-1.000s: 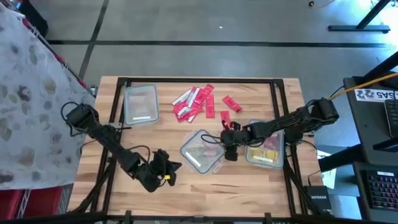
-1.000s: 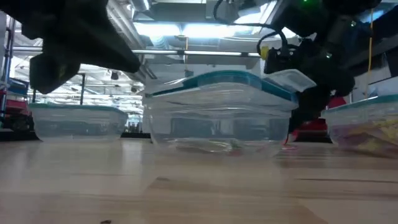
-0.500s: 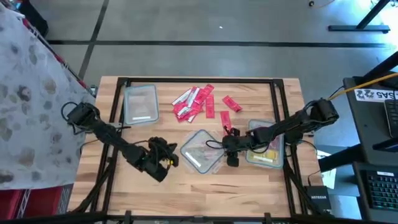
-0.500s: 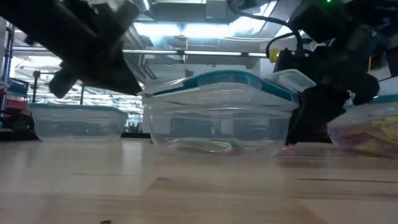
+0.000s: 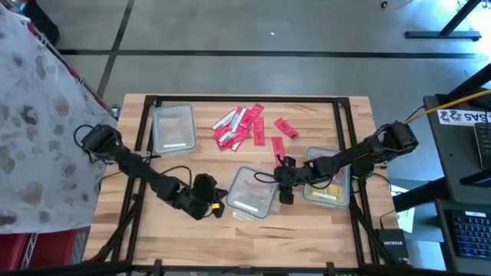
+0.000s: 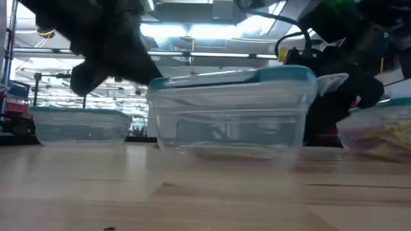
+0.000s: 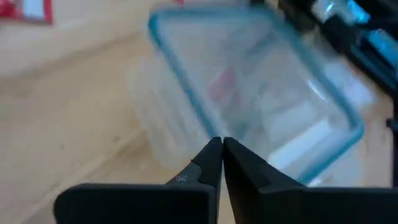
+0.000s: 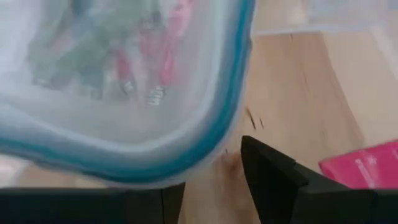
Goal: Sort candy
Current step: Close the square transparent bin
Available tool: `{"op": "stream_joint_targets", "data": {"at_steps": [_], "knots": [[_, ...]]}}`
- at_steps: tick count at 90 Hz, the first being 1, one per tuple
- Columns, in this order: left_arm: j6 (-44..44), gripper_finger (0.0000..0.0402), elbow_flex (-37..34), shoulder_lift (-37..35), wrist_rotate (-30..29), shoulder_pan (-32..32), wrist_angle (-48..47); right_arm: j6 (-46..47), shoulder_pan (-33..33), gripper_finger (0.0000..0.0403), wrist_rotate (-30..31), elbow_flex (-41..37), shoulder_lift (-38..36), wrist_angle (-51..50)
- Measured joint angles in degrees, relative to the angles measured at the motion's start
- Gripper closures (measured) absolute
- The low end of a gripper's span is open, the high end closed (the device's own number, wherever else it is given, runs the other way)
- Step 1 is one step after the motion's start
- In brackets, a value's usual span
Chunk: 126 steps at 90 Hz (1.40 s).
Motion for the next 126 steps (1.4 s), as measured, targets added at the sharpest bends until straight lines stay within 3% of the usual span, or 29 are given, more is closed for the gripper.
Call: {"op": "stream_joint_targets", "data": {"at_steps": [17, 24, 39, 68, 85, 95, 109, 126], "knots": [[0.5, 0.0402, 0.0, -4.4, -6.8, -1.7, -1.0, 0.5, 1.4, 0.0265, 0.0, 0.0, 0.0, -0.2], [1.1, 0.0402, 0.1, -5.3, -7.0, -1.7, -0.7, 1.0, 2.0, 0.0265, 0.5, 0.0, 0.0, -0.8], [0.4, 0.0402, 0.1, -5.2, -5.9, -1.7, -0.6, 7.9, 1.1, 0.0265, 8.0, 0.0, -0.6, -6.4], [-1.4, 0.0402, 0.1, -5.2, -5.7, -3.1, -1.1, 6.4, -0.8, 0.0265, 7.8, 0.5, -3.4, -8.8], [-1.9, 0.0402, 0.1, -5.2, -5.8, -4.0, -1.5, 3.7, -0.9, 0.0265, 10.9, 2.3, -6.5, -10.2], [-2.0, 0.0402, 0.1, -5.2, -6.1, -4.3, -1.5, 2.7, -0.9, 0.0265, 7.9, 2.6, -6.2, -6.4], [-2.2, 0.0402, 0.0, -5.0, -6.3, -4.4, -1.6, -0.2, -0.8, 0.0265, -3.4, 2.7, -5.4, -1.9], [-2.0, 0.0402, 0.0, -4.9, -7.0, -4.4, 1.1, -0.9, -0.9, 0.0265, 2.4, 2.6, -6.1, -2.1]]}}
